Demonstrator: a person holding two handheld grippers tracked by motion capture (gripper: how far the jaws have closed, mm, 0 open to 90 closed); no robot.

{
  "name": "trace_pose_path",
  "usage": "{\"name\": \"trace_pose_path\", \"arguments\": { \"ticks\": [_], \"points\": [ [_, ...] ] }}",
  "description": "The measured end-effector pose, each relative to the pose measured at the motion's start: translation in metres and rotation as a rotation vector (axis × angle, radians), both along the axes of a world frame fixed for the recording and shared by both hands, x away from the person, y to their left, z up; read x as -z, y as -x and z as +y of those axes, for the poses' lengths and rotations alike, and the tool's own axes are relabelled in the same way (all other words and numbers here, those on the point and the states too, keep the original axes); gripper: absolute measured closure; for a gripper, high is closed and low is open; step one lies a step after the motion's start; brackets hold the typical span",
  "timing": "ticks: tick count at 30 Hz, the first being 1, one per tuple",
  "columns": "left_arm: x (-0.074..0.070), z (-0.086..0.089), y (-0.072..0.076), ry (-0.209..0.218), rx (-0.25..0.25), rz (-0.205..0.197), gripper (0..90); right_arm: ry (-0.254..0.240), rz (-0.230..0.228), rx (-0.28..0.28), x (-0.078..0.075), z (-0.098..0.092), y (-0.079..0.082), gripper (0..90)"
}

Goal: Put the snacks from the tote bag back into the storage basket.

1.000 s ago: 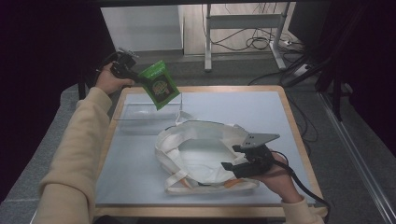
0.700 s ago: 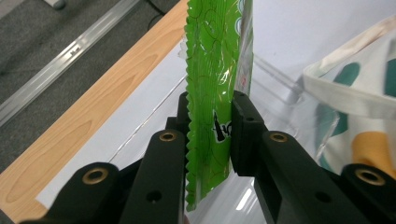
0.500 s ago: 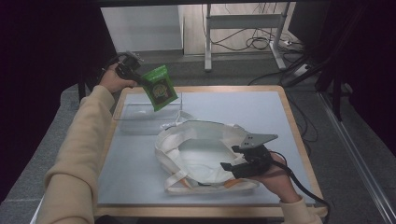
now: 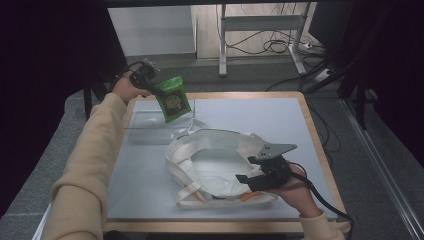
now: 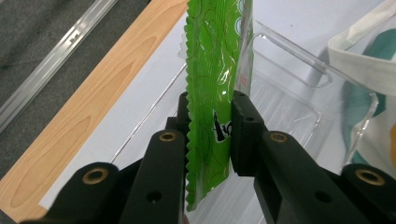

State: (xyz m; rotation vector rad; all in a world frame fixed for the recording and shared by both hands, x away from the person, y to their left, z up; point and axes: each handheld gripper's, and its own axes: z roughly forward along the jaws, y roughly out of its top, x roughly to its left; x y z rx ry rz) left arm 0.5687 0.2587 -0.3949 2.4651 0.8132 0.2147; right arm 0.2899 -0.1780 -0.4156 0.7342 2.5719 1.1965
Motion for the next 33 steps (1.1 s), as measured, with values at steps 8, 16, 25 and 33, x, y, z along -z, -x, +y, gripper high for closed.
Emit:
{"name": "trace_pose_path", "arguments": {
  "ticks": [8, 16, 25, 33],
  "points": [
    [0.009, -0.008, -0.005, -0.030, 0.018, 0.003, 77.1, 0.008, 0.007, -0.001, 0.002, 0.001, -0.001, 27.8],
    [0.017, -0.016, -0.010, -0.036, 0.019, -0.006, 76.9, 0.013, 0.008, 0.000, 0.002, 0.001, -0.002, 27.7],
    [0.019, -0.018, -0.011, -0.033, 0.007, -0.020, 76.7, 0.016, 0.014, -0.005, 0.004, 0.003, -0.002, 27.6],
    [0.019, -0.020, -0.012, -0.029, 0.005, -0.032, 76.5, 0.015, 0.013, -0.006, 0.003, 0.002, -0.002, 27.6]
  ]
}}
